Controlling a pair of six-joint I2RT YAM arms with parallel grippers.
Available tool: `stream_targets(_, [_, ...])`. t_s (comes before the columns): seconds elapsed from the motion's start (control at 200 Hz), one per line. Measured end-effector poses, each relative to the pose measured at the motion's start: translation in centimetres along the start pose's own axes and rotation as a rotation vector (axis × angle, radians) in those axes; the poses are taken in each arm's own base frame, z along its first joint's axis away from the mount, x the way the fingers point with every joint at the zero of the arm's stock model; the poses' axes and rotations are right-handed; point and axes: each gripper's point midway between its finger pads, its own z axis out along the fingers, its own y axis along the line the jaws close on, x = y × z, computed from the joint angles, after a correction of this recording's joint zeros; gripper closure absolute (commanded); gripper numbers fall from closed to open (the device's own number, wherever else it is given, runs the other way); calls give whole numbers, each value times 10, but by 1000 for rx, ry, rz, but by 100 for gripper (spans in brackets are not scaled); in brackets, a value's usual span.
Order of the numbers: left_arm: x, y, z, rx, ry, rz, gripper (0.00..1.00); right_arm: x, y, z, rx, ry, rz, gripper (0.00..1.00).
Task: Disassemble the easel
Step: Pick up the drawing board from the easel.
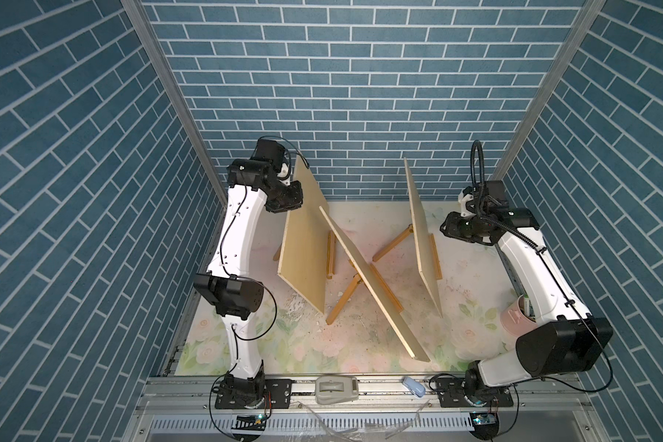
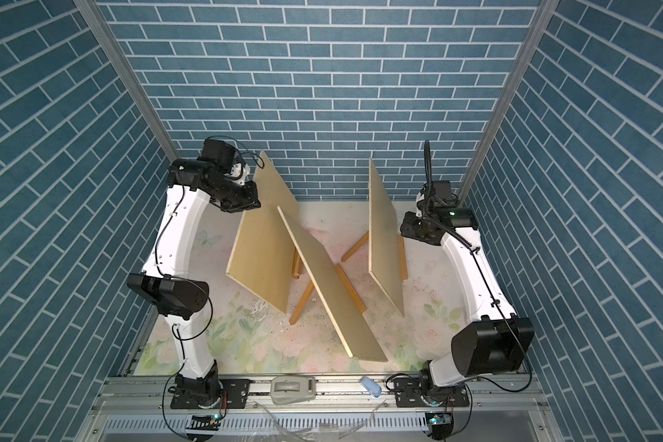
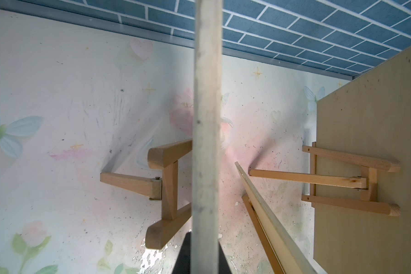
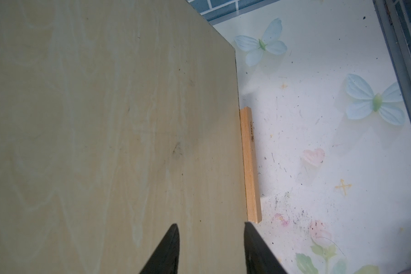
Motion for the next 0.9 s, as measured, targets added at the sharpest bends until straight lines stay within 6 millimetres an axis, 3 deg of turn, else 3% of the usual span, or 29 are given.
stream_targets(0.285, [5, -10, -52, 36, -77, 10, 100, -1, 2, -6, -10, -14, -4, 55])
stream_targets(0.57, [18, -23, -117, 107, -177, 27, 100, 3, 3, -14, -17, -24, -6, 55])
stream_targets(0.9, [52, -3, -188, 63, -279, 0, 100, 5, 5, -21, -30, -35, -17, 55])
